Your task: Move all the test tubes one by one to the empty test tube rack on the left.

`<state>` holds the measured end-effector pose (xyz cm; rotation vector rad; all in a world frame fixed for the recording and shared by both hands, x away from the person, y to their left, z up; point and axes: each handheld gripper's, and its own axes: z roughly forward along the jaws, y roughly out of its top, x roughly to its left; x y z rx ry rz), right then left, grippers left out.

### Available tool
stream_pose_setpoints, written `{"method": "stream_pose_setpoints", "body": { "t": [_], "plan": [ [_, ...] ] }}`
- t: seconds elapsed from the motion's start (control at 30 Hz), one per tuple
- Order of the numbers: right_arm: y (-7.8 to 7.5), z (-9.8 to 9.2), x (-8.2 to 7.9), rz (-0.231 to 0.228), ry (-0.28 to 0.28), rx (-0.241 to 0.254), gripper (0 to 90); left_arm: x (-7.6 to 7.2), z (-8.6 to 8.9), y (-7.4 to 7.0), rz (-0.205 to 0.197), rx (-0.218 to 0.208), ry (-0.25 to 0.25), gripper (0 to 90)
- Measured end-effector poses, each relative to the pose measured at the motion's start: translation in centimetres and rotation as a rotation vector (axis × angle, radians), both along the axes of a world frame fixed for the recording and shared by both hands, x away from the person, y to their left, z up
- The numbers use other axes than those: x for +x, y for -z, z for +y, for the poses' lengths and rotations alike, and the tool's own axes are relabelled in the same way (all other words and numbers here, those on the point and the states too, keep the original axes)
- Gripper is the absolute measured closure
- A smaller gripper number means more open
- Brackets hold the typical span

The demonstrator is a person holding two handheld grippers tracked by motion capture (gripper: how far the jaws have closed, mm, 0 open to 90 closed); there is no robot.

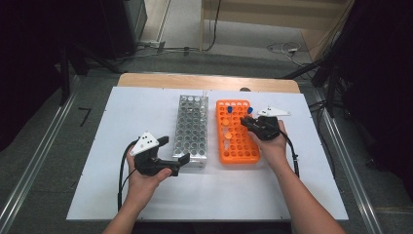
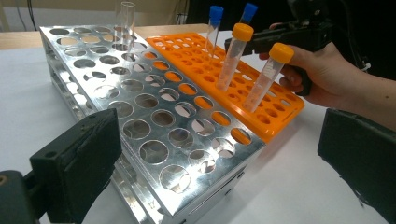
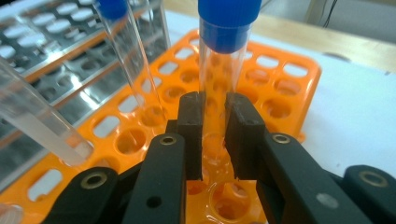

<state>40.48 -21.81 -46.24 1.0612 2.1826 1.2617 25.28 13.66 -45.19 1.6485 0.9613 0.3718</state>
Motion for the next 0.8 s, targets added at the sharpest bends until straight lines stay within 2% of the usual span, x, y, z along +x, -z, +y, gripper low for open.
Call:
{"method": "stream_pose_setpoints", "body": {
  "t": [0.13,0.3,0.8],
  "plan": [
    [-1.3,-0.6,-0.8,-0.019,-0.011,0.044,75.0,0.0,0.0,0.0,-0.001,0.001,0.003,0.3],
    [-2.3,-1.0,-2.6,-0.029,-0.038,0.044,75.0,-0.1,-0.2,0.0,0.0,0.003,0.009,0.4],
    [-2.5,-2.1,-8.6,-0.001,-0.149,0.093,75.0,-0.2,-0.9,0.0,-0.004,0.011,0.028,0.3]
  ]
}}
